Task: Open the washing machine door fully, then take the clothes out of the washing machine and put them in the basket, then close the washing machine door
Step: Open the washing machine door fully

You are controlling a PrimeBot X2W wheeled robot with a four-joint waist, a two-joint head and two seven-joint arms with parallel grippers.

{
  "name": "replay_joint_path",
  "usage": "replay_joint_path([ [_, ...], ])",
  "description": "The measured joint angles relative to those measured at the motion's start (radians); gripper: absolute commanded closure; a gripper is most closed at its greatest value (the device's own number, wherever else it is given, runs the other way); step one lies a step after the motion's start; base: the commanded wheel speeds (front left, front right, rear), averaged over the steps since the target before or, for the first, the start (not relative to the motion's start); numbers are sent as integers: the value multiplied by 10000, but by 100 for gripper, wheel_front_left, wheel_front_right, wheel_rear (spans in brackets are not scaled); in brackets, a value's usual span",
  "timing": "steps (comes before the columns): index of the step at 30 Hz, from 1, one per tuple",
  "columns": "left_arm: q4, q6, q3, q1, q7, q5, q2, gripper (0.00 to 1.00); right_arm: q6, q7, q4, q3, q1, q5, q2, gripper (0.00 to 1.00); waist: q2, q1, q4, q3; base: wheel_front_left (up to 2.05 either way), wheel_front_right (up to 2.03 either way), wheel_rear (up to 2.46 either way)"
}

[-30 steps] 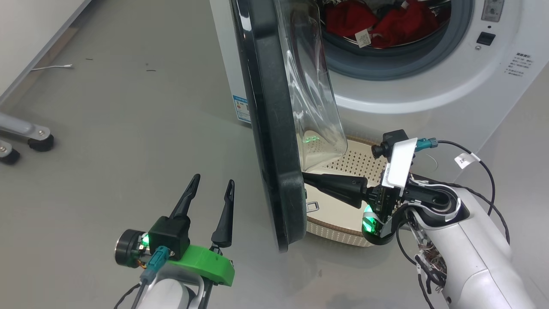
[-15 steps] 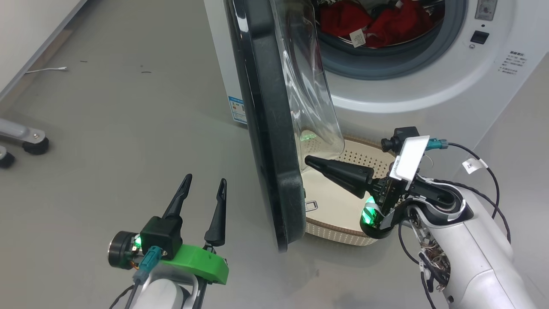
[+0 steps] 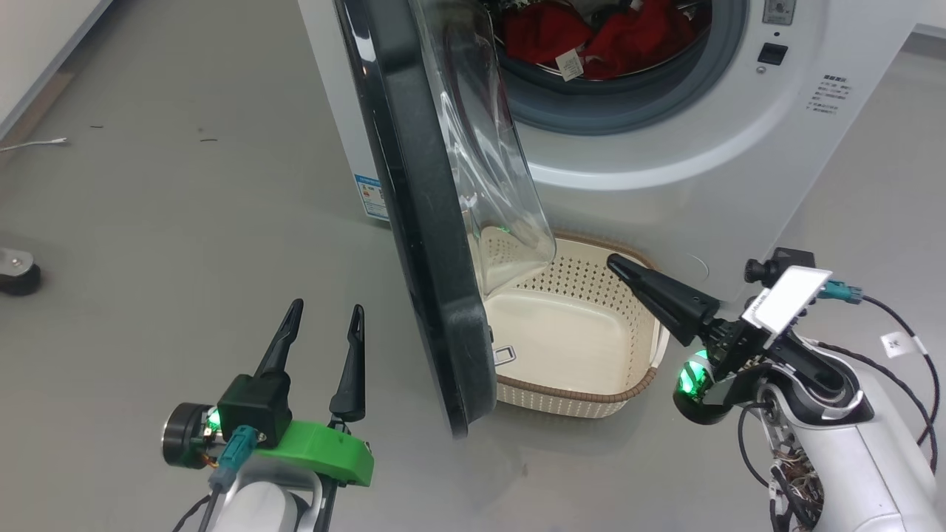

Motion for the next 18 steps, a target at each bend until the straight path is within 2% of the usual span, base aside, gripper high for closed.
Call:
replay_joint_path([
  [1,2,0,17,15,0,15,0,0,0,-161,-174,-136,149,-100,-40,93,0,0,-50,-11,0,0,0],
  [2,2,0,35,35,0,19,-2,0,0,-282,-351,-245,275,-194,-92,73,0,0,-97,-23,0,0,0],
  [3,8,0,44,58,0,19,0,0,0,-374,-525,-307,393,-309,-159,56,0,0,-145,-34,0,0,0],
  [4,17,0,63,69,0,25,-2,0,0,-523,-686,-418,519,-449,-192,31,0,0,-193,-46,0,0,0],
  [5,21,0,82,74,0,33,0,0,0,-688,-811,-525,646,-598,-217,0,0,0,-241,-60,0,0,0],
  [11,69,0,211,112,0,121,0,0,0,-1662,-1356,-930,1601,-1670,-552,0,0,0,-519,-160,0,0,0],
  [18,115,0,347,295,0,138,2,0,0,-3310,-1850,-1241,2573,-3563,-917,0,0,0,-794,-286,0,0,0],
])
